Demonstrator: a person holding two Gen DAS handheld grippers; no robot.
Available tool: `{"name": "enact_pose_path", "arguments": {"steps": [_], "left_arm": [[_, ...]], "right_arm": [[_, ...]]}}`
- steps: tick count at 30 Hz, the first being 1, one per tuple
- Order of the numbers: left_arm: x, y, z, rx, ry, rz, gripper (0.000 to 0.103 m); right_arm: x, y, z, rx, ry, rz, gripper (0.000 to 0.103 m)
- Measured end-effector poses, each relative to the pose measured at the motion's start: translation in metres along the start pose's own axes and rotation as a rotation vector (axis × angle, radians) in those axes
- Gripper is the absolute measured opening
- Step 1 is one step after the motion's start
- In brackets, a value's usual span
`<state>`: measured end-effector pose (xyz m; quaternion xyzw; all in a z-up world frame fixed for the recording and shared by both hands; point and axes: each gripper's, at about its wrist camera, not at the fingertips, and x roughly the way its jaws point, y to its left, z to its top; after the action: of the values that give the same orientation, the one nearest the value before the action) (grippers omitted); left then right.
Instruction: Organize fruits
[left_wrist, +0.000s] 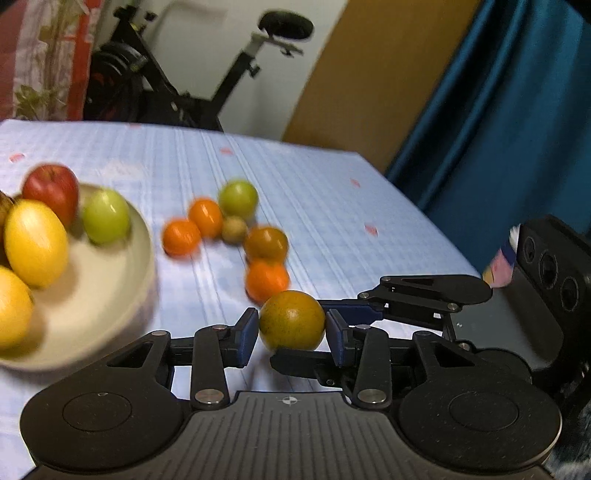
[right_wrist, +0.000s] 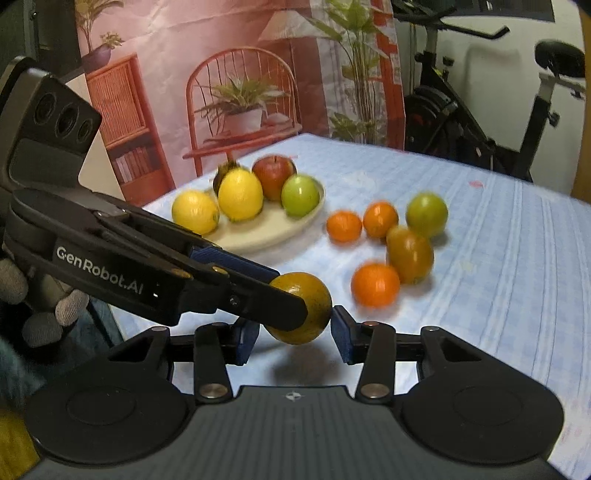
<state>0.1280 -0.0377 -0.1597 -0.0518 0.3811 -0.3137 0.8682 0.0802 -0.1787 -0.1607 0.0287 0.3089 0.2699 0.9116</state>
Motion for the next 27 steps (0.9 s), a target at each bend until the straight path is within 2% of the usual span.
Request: {"name": "enact_pose_path", "arguments": {"steps": [6, 12, 19, 27], "left_arm": [[-0.017, 0.033, 0.028, -0.058, -0.082, 0.054, 0.042], [-0.016, 0.068, 0.041, -0.138, -0.092, 0.108, 0.043], [-0.005, 0.089, 0.044, -0.185, -0.066, 0.156, 0.042], [-0.010, 0.102, 0.041, -0.230, -0.078, 0.140, 0.042]], "right_arm": [[0.025, 0.011, 0.047, -0.079, -0.019, 0.007, 0.045], [0.073, 0.026, 0.078, -0.157, 0.010, 0.026, 0.045], [0.117, 0.024, 0.084, -0.205, 0.088, 0.048, 0.045], [0.144, 0.021, 0.085, -0.265, 0.142, 0.037, 0.045]]}}
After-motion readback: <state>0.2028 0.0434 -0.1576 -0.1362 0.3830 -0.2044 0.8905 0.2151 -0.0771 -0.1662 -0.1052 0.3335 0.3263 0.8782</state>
